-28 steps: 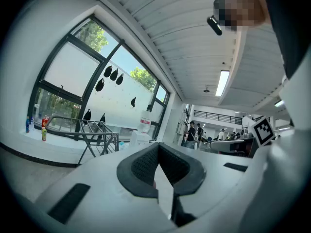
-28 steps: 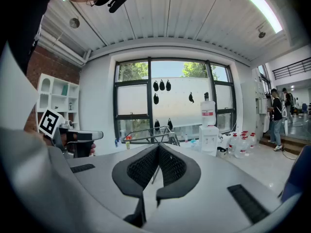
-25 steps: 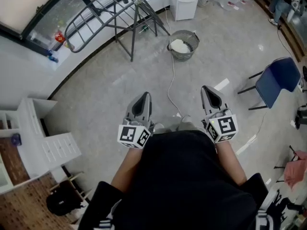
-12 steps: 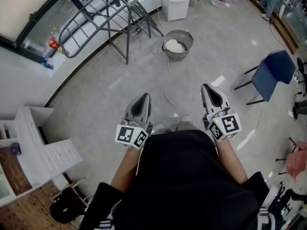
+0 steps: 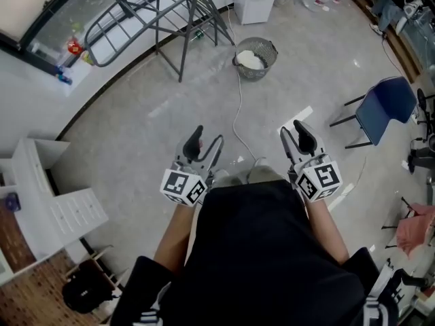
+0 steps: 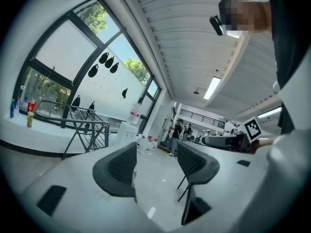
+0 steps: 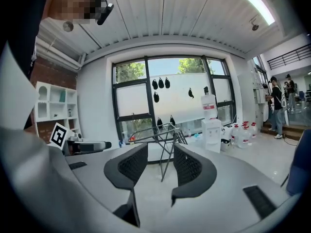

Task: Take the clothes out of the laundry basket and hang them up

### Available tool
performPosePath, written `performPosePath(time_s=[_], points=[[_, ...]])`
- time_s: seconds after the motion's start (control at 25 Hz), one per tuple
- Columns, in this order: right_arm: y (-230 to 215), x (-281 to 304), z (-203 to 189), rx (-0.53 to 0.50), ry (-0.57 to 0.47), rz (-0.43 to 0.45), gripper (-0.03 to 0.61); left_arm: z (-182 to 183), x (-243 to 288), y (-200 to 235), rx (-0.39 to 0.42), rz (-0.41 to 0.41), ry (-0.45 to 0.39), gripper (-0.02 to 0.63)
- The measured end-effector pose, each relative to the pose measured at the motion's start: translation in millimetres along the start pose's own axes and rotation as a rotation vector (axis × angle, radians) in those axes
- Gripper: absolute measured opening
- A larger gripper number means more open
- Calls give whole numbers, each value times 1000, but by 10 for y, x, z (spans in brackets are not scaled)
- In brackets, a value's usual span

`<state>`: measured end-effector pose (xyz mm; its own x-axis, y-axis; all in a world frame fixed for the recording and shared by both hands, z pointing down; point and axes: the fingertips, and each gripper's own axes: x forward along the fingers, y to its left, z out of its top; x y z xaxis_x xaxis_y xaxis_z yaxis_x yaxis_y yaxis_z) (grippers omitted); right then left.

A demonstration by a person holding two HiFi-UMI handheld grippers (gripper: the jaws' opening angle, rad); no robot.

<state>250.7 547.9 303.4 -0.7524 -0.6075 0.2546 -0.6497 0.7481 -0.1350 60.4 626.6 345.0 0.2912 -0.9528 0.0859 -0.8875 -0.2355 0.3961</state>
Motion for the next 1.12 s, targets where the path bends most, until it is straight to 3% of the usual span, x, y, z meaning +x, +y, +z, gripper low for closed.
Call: performPosePath(time_s=[0.24, 0.48, 0.6, 0.92, 1.12], points=[[109, -31, -242, 15, 66, -11, 147, -95, -263, 119, -12, 11, -13, 242], [277, 155, -356, 22, 103, 29, 150, -149, -548, 522, -151, 90, -53, 242], [333, 309, -264, 4, 96, 61, 150, -81, -558, 668, -141, 118, -66, 242], [124, 976, -233, 22, 98, 125, 153, 47, -149, 803, -90, 122, -58, 242], [-431, 1512, -351, 65, 145, 142, 156, 104, 504, 924, -101, 94, -44, 242]])
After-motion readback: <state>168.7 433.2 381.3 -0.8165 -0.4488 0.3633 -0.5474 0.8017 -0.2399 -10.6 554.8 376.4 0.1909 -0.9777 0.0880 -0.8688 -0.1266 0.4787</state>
